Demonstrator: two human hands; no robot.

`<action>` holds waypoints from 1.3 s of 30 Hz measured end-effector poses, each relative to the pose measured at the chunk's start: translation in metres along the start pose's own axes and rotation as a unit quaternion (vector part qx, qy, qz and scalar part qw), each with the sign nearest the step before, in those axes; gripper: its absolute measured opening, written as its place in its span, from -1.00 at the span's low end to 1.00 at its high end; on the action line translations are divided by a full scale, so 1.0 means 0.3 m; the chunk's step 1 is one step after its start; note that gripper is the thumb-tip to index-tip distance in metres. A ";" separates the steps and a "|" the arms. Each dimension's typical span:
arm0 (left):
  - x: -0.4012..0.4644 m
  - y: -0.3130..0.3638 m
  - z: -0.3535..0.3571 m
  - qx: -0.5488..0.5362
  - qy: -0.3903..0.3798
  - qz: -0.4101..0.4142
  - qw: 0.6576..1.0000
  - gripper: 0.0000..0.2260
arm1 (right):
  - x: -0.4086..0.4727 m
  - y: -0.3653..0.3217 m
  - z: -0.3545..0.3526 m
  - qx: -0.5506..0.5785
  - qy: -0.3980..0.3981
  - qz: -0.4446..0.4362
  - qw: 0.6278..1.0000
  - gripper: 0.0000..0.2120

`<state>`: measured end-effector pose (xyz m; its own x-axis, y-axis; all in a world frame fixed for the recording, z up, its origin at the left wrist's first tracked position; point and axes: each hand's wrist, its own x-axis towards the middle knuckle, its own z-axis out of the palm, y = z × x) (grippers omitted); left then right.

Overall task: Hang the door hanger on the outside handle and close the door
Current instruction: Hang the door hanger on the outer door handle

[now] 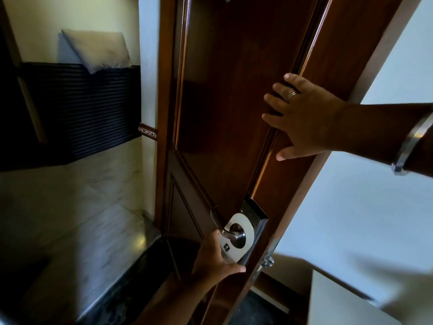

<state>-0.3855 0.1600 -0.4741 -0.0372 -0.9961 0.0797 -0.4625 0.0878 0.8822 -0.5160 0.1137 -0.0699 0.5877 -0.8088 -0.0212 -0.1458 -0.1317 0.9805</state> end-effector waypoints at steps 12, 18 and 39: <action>0.008 -0.063 0.144 -0.008 -0.018 -0.060 0.998 0.13 | -0.012 0.009 0.019 -0.005 0.024 -0.004 1.000 -0.04; -0.082 -0.102 0.049 0.099 -0.054 -0.073 0.991 0.22 | -0.019 0.005 0.021 0.002 0.017 0.001 1.000 -0.05; 0.188 0.216 -0.206 0.375 -0.131 0.334 0.855 -0.64 | -0.023 -0.015 0.032 0.014 0.017 0.015 1.000 -0.06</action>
<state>-0.3629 0.1097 -0.3837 -0.6670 -0.6995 0.2564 -0.6942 0.7085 0.1269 -0.5271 0.1146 -0.0759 0.6096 -0.7926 0.0153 -0.1854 -0.1239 0.9748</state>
